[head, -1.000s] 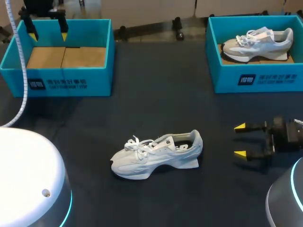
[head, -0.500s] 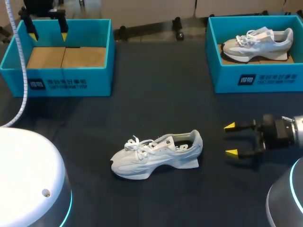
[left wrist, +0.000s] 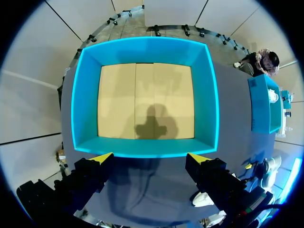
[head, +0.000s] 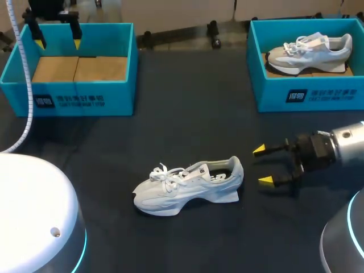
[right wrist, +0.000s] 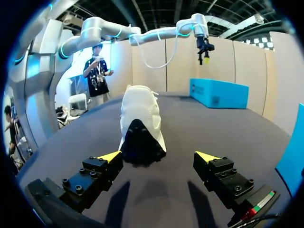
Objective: Take the shoe out of the shoebox, open the shoe tongue, remove and reinsert the insole, then place the shoe into the shoebox
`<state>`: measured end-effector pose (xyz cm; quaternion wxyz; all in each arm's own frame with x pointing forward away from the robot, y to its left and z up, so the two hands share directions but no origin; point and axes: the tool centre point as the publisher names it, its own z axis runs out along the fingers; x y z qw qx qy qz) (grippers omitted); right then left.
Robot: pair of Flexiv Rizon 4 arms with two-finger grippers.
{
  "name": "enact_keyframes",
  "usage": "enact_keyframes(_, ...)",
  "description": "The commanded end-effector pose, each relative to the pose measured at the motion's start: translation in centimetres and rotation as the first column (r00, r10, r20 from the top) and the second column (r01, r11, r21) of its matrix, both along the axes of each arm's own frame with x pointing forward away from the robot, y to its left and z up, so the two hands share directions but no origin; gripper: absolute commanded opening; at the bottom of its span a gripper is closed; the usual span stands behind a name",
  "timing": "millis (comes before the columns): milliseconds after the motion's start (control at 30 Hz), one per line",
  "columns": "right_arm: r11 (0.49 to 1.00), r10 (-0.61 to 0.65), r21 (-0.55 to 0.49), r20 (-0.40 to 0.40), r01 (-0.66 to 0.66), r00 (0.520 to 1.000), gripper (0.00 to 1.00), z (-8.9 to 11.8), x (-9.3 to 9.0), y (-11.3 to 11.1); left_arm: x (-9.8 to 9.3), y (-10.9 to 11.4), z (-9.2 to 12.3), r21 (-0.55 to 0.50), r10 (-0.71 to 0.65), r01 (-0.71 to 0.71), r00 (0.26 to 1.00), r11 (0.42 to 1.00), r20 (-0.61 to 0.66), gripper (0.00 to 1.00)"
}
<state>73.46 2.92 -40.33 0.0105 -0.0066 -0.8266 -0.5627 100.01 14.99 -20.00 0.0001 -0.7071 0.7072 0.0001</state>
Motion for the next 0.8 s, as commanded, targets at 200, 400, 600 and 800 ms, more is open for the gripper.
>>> enact_keyframes(200, 0.997, 0.073, -0.010, -0.026, -0.073, 0.997, 1.00, -0.5, 0.0, 2.0, 0.0, 0.0, 0.0, 0.000, 0.000, 0.000, 1.000, 1.000, 0.000, 1.00)
enact_keyframes(400, 0.996, 0.091, -0.010, -0.005, -0.092, 0.996, 1.00, -0.4, -0.8, 3.4, 0.0, 0.0, 0.0, 0.000, 0.000, 0.000, 1.000, 1.000, 0.000, 1.00)
enact_keyframes(600, 0.995, 0.103, -0.016, 0.008, -0.103, 0.995, 1.00, -0.2, -1.0, 4.6, 0.0, 0.0, 0.0, 0.000, 0.000, 0.000, 1.000, 1.000, 0.000, 1.00)
enact_keyframes(800, 0.994, 0.109, -0.022, 0.011, -0.108, 0.994, 1.00, -0.3, -1.4, 5.0, 0.0, 0.0, 0.0, 0.000, 0.000, 0.000, 1.000, 1.000, 0.000, 1.00)
